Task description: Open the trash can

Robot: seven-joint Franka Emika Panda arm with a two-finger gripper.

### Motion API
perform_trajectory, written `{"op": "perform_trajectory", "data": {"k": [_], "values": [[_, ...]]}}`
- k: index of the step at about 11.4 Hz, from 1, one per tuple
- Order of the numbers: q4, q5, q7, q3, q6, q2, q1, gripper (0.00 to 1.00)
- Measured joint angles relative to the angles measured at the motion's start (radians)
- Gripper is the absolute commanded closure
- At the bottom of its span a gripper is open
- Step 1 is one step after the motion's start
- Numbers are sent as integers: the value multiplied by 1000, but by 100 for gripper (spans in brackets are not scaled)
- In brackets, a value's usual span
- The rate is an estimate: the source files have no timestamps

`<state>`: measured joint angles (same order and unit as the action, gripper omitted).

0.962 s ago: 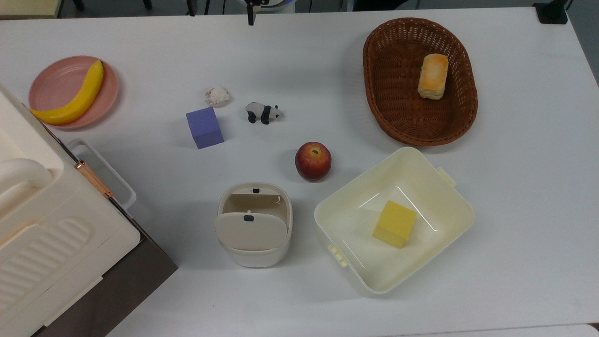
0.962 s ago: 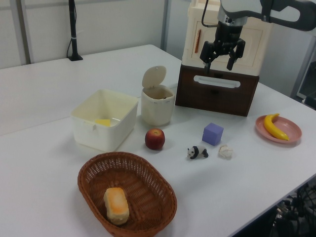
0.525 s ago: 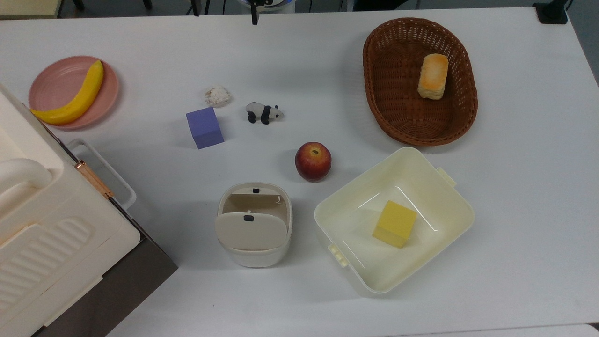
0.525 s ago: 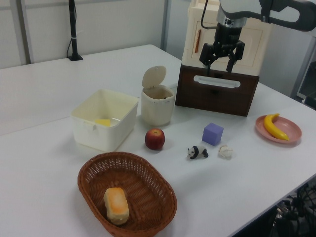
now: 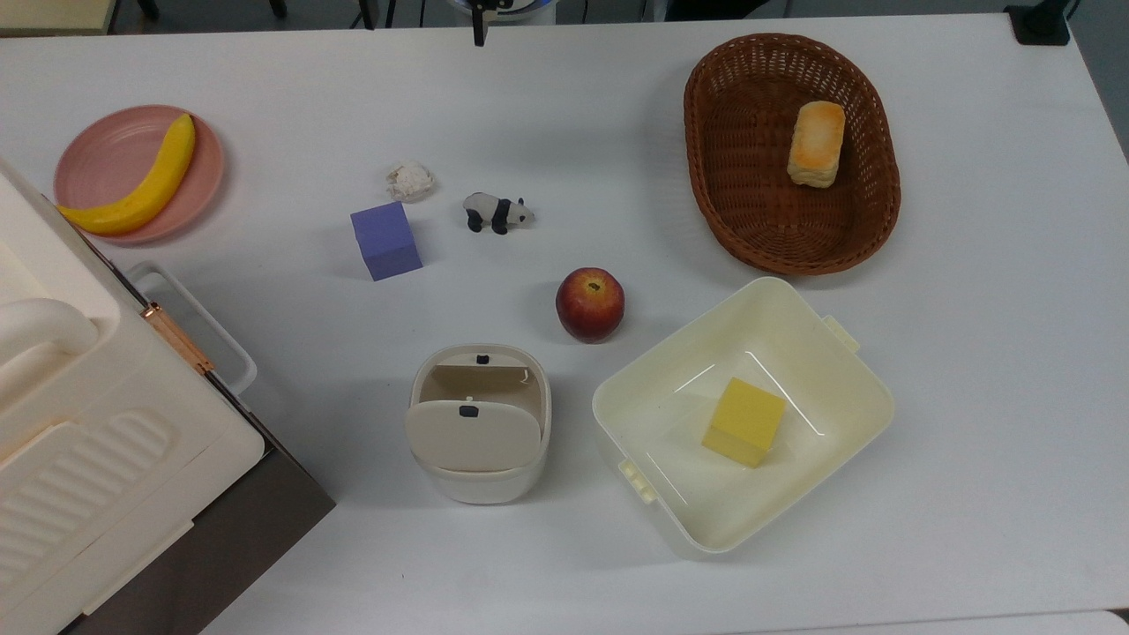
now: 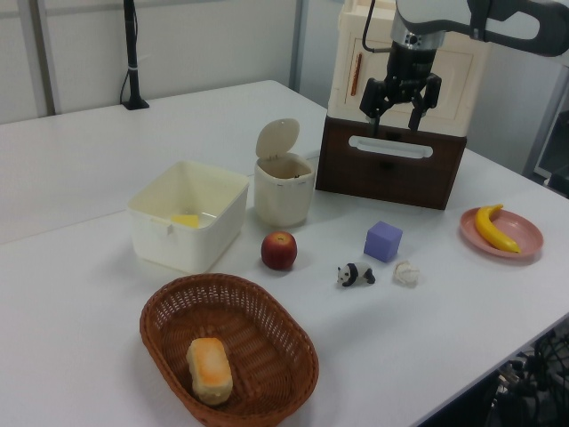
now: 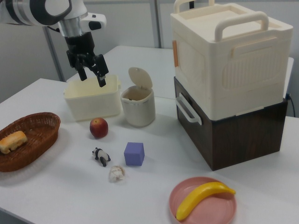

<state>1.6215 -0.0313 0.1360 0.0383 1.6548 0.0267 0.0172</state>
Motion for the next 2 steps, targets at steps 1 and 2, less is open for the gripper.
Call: {"op": "perform_trajectory", "data": {"k": [1,2], "values": [[0,0,0,0,0,0,0,0],[0,0,0,0,0,0,0,0]]}}
